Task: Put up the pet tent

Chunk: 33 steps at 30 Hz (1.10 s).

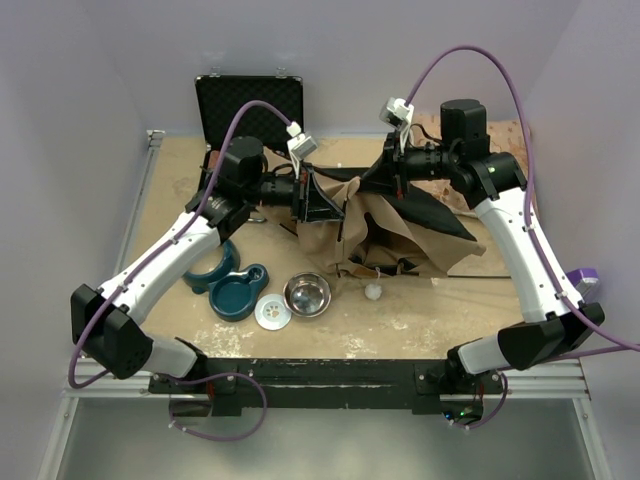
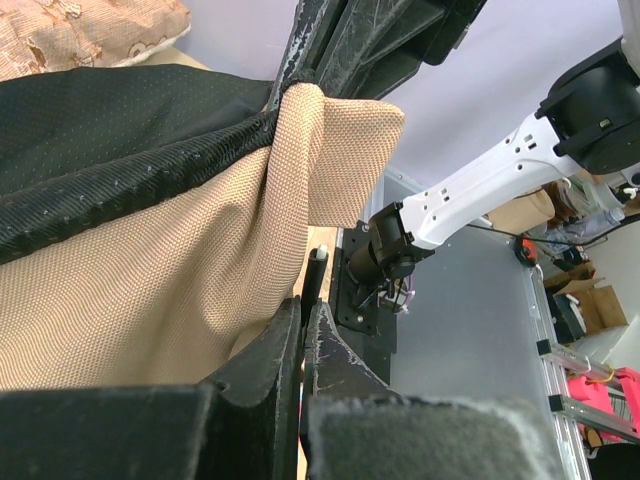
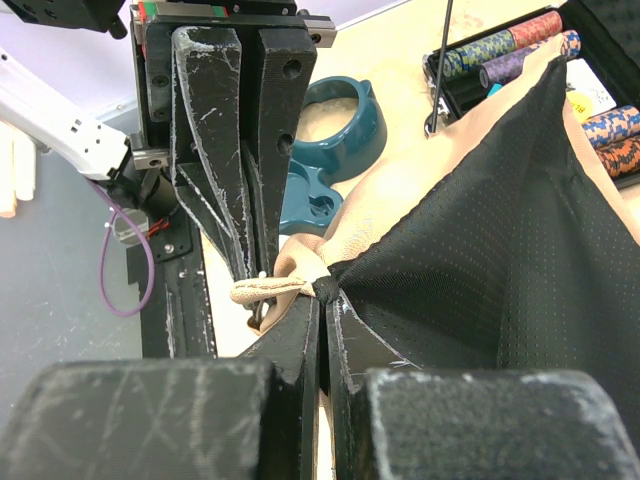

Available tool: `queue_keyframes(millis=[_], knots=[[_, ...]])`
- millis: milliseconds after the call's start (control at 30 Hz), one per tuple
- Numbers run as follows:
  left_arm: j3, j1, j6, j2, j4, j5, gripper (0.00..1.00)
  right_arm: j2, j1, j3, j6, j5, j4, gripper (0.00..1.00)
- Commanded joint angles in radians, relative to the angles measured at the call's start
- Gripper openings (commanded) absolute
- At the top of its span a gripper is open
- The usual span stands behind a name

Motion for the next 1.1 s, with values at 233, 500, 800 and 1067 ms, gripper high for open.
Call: queue_keyframes(millis=[233, 500, 800, 1067], knots=[[0.006, -0.008, 0.027, 0.070, -0.078, -0.099, 0.00, -0.023, 0.004, 0.030, 0.007, -0.024, 0.055, 0.00], [0.025, -0.010, 0.013, 0.070, -0.064, -0.080, 0.00, -0.029, 0.004, 0.015, -0.040, -0.019, 0.029, 0.00], [0.047, -0.010, 0.004, 0.076, -0.060, -0.075, 0.00, -0.024, 0.004, 0.015, -0.086, -0.027, 0.003, 0.00], [0.050, -0.010, 0.001, 0.075, -0.053, -0.075, 0.00, -0.033, 0.010, 0.001, -0.146, -0.024, -0.042, 0.00]])
